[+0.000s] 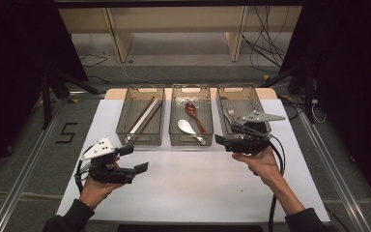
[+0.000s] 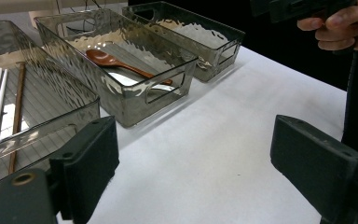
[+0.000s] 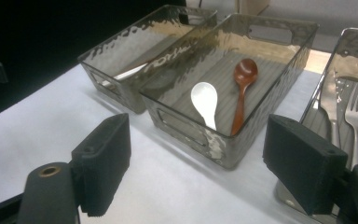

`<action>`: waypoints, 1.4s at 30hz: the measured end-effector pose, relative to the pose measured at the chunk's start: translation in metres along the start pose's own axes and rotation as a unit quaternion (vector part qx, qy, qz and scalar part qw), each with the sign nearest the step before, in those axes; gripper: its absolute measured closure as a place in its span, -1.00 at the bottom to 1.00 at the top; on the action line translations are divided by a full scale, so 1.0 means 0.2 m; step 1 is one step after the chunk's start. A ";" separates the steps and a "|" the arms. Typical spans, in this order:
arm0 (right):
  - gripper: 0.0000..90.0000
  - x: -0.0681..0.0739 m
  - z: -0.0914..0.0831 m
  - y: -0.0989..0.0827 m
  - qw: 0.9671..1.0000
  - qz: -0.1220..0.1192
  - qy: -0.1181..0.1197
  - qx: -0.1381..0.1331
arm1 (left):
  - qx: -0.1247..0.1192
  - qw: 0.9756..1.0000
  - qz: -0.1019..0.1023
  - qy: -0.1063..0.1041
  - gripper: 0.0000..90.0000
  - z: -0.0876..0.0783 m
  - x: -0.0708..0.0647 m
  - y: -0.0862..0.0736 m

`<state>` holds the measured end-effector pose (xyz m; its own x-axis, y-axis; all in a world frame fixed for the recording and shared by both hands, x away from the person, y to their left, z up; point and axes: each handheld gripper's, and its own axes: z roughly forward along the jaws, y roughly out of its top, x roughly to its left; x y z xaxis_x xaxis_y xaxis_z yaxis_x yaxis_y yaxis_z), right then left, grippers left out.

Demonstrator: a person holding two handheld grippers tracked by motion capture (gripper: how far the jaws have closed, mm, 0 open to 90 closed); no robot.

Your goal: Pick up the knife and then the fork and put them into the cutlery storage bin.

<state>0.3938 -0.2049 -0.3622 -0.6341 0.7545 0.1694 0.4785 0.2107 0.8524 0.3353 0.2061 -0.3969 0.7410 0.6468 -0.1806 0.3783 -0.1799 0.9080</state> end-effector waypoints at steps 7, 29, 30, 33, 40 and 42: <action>-0.46 0.03 -0.04 -0.07 1.000 0.001 0.004 -0.020 | 0.000 1.000 -0.003 -0.001 -0.68 0.00 0.01 0.00; -0.49 0.10 -0.17 -0.29 0.998 -0.008 0.006 -0.055 | 0.003 1.000 -0.005 -0.005 -0.68 0.00 0.00 -0.01; -0.49 0.10 -0.17 -0.29 0.998 -0.012 0.006 -0.055 | 0.002 1.000 -0.005 -0.005 -0.68 0.00 0.00 -0.01; -0.49 0.11 -0.18 -0.31 0.998 -0.013 0.004 -0.053 | 0.004 1.000 -0.005 -0.005 -0.68 0.00 0.00 -0.01; -0.49 0.12 -0.19 -0.35 0.998 -0.017 0.003 -0.055 | 0.002 1.000 -0.006 -0.003 -0.68 -0.01 0.00 -0.02; -0.49 0.13 -0.20 -0.36 0.998 -0.018 0.002 -0.058 | 0.002 1.000 -0.006 -0.003 -0.68 -0.01 -0.01 -0.02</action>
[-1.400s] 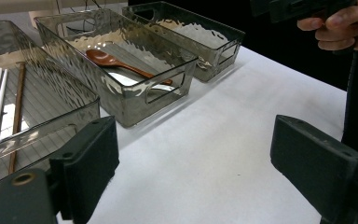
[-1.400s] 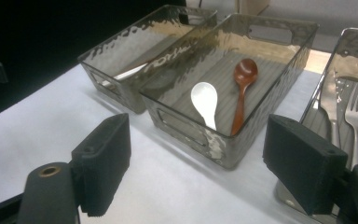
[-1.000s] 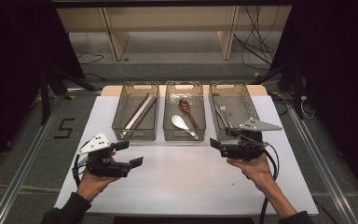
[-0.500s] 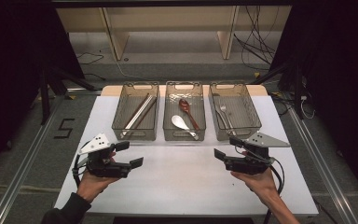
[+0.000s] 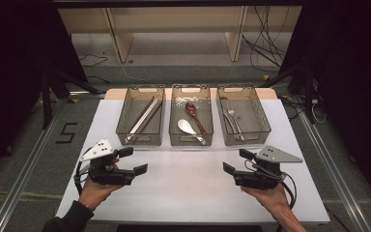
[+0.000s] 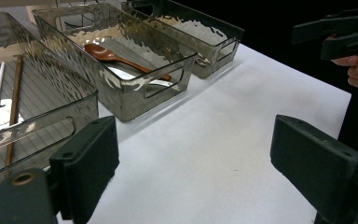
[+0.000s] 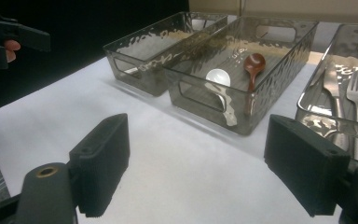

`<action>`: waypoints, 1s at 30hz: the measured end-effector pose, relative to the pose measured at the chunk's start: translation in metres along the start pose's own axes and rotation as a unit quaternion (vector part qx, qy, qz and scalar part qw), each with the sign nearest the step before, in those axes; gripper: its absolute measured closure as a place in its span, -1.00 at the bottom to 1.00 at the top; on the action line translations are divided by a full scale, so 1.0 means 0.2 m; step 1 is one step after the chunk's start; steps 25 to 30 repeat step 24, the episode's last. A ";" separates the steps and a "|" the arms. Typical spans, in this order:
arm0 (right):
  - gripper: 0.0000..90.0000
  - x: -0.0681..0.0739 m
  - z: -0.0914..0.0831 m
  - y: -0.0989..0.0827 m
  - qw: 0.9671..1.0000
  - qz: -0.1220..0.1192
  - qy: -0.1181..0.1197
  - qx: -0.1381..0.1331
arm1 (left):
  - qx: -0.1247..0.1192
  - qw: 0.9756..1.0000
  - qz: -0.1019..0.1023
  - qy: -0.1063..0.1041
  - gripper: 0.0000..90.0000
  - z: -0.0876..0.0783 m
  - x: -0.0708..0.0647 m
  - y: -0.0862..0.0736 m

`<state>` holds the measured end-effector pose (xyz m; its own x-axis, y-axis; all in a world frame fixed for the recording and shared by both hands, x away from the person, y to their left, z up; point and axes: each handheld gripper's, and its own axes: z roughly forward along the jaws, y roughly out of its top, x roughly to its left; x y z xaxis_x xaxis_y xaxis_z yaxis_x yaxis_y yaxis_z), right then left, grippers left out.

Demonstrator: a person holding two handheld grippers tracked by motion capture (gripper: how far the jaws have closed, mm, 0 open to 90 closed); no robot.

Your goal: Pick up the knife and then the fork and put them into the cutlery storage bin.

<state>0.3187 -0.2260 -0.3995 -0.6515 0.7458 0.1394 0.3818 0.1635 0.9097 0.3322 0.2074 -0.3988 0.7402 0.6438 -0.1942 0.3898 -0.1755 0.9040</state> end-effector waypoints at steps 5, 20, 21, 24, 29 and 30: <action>-0.49 0.00 -0.02 -0.02 1.000 0.005 -0.001 0.002 | 0.001 1.000 0.001 0.000 -0.68 0.00 0.00 0.00; -0.53 0.00 -0.01 -0.03 1.000 -0.002 -0.008 0.004 | 0.000 1.000 0.000 0.000 -0.68 0.00 0.00 0.00; -0.53 0.00 -0.01 -0.03 1.000 -0.001 -0.008 0.004 | 0.000 1.000 0.000 0.000 -0.68 0.00 0.00 0.00; -0.54 0.00 -0.01 -0.03 1.000 -0.002 -0.008 0.004 | 0.000 1.000 0.000 0.000 -0.68 0.00 0.00 0.00; -0.54 0.00 -0.01 -0.03 1.000 -0.002 -0.008 0.004 | 0.000 1.000 0.000 0.000 -0.68 0.00 0.00 0.00; -0.54 0.00 -0.01 -0.03 1.000 -0.002 -0.008 0.004 | 0.000 1.000 0.000 0.000 -0.68 0.00 0.00 0.00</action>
